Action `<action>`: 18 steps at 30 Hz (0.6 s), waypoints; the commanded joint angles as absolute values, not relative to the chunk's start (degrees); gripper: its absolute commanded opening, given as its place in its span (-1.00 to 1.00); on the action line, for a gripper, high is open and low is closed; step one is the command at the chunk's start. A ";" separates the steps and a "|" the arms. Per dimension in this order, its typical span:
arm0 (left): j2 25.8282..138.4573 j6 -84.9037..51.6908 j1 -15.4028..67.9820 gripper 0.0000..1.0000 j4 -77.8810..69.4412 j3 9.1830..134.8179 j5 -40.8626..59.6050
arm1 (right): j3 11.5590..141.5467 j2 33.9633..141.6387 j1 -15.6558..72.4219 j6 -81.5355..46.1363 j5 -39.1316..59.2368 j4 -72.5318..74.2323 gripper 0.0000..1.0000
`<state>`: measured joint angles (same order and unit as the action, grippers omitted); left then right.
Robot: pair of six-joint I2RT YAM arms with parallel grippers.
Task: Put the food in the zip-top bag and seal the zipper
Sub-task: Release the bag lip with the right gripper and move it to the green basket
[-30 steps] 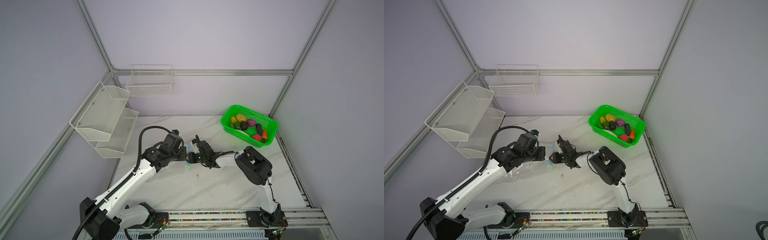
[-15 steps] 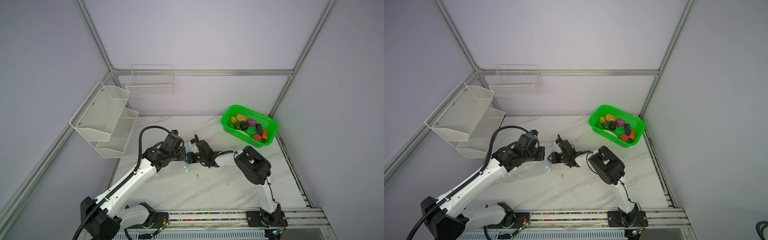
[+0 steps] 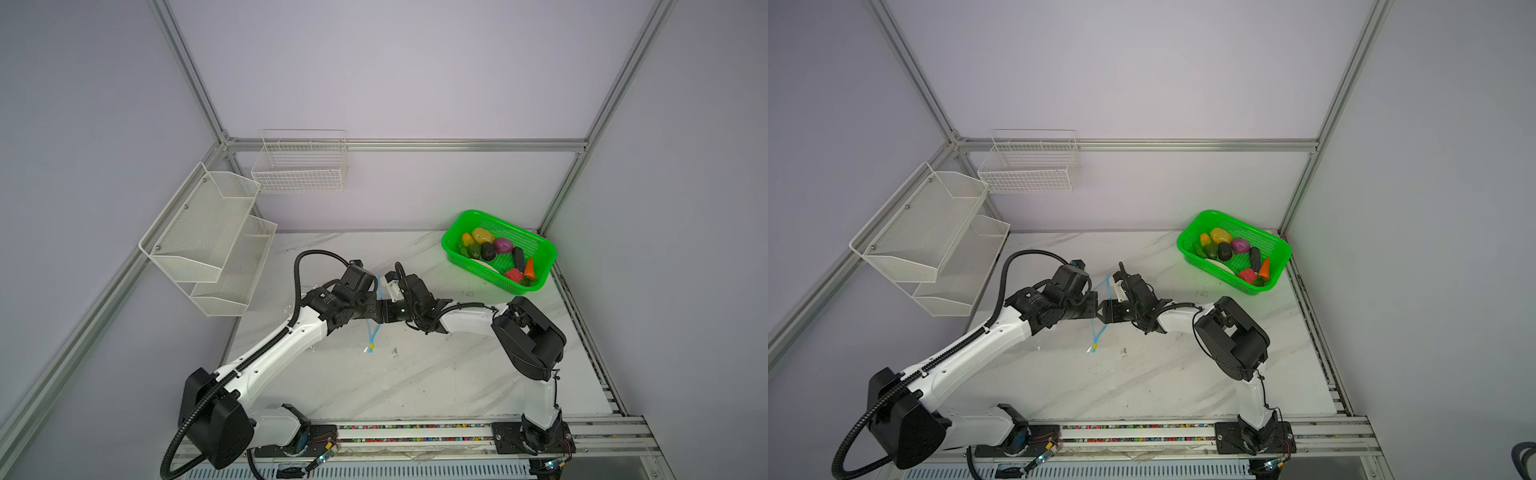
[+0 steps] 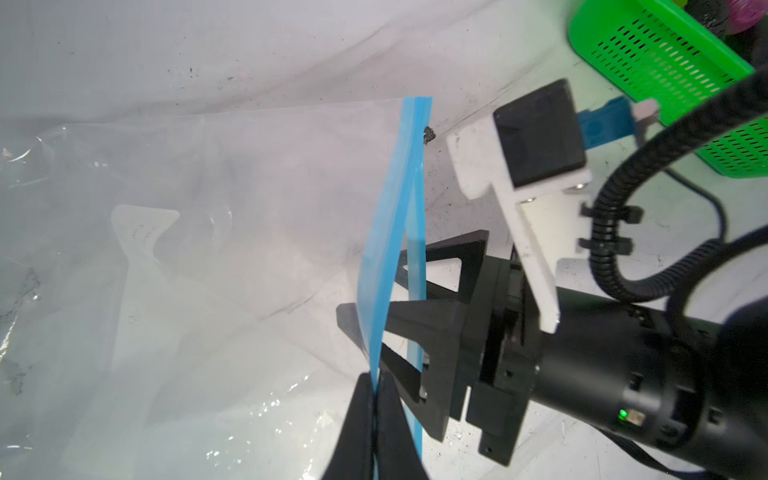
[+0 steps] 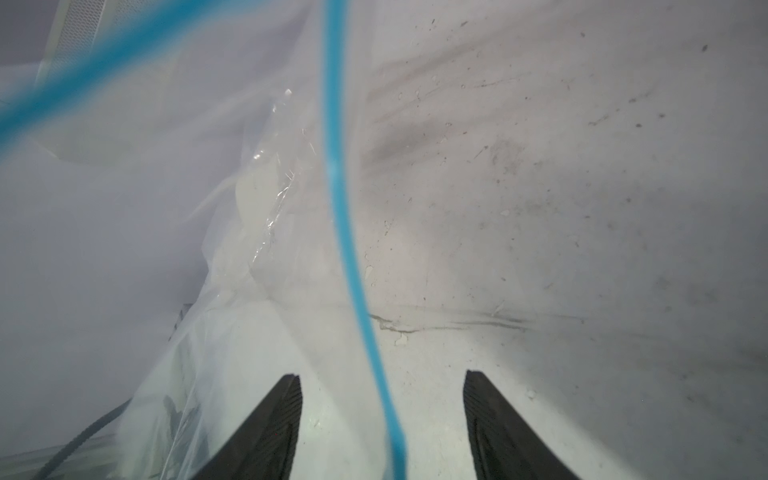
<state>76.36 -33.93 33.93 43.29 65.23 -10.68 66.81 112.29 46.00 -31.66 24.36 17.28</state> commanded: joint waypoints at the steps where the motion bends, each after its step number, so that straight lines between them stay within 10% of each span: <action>1: 76.46 -35.20 34.10 -1.00 40.83 66.06 -11.19 | 65.59 109.29 45.70 -31.73 23.05 15.07 0.32; 18: 77.17 -33.93 34.10 -1.00 30.24 61.08 -4.31 | 62.26 96.74 37.42 -25.25 20.21 7.30 0.39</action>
